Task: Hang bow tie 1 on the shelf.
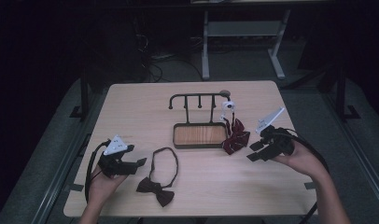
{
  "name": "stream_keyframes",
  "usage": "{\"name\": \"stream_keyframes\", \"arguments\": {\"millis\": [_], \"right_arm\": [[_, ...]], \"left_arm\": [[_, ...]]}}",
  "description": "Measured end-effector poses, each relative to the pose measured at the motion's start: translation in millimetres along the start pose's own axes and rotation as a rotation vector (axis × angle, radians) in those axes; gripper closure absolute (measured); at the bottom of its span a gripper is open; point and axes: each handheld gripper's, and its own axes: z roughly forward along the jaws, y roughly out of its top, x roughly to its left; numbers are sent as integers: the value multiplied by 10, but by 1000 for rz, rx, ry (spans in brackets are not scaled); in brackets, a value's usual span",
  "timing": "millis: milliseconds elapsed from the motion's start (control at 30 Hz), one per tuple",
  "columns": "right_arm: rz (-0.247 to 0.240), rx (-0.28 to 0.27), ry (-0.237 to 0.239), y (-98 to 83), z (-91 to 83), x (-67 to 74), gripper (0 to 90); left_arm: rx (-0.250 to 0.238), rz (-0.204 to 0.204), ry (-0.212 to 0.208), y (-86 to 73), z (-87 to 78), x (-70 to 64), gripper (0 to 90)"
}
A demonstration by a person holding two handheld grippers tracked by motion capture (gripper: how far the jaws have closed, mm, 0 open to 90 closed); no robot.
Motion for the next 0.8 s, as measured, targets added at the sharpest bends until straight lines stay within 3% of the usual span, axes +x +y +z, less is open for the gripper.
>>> {"name": "stream_keyframes", "arguments": {"millis": [800], "right_arm": [[3,-11,-1,-175,82,99,498]], "left_arm": [[11,12,-4,5,26,-15,272]]}}
